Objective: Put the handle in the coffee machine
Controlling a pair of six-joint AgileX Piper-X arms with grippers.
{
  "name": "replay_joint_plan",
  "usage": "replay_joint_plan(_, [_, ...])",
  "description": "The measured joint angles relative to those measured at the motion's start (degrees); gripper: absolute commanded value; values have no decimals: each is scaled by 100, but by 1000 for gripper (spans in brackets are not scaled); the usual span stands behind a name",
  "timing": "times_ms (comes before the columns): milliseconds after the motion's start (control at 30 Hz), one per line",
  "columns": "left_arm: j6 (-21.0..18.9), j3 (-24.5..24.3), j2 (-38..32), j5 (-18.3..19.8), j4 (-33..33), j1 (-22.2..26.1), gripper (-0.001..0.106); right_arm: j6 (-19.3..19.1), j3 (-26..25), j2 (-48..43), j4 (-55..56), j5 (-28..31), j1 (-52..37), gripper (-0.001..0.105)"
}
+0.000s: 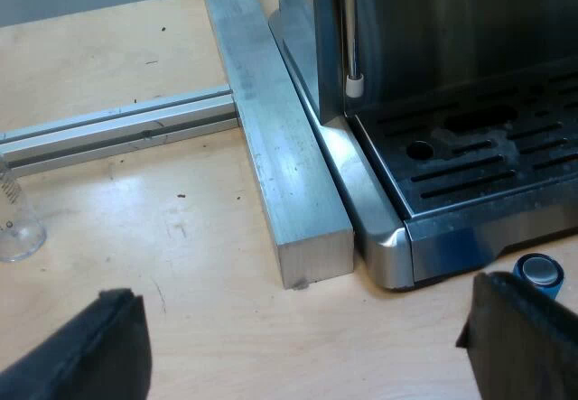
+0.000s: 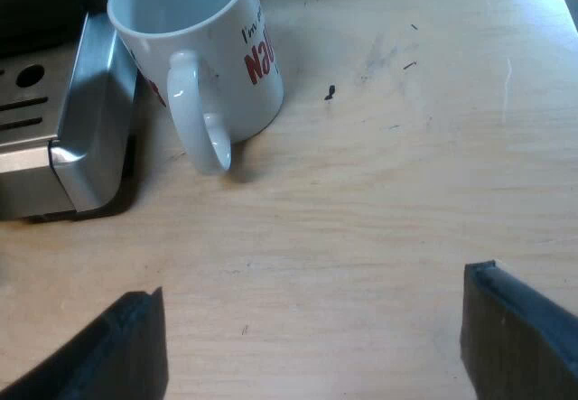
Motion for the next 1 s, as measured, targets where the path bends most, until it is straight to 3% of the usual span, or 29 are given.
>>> replay_joint_plan(467, [-25, 0, 0, 0, 0, -41, 73, 0, 0, 0, 0, 0, 0, 69])
replay_joint_plan(833, [-25, -56, 0, 0, 0, -663, 73, -8, -403, 154, 209, -278, 0, 69])
replay_joint_plan(1000, [-25, -207, 0, 39, 0, -1004, 73, -164, -792, 733, 474, -621, 0, 69])
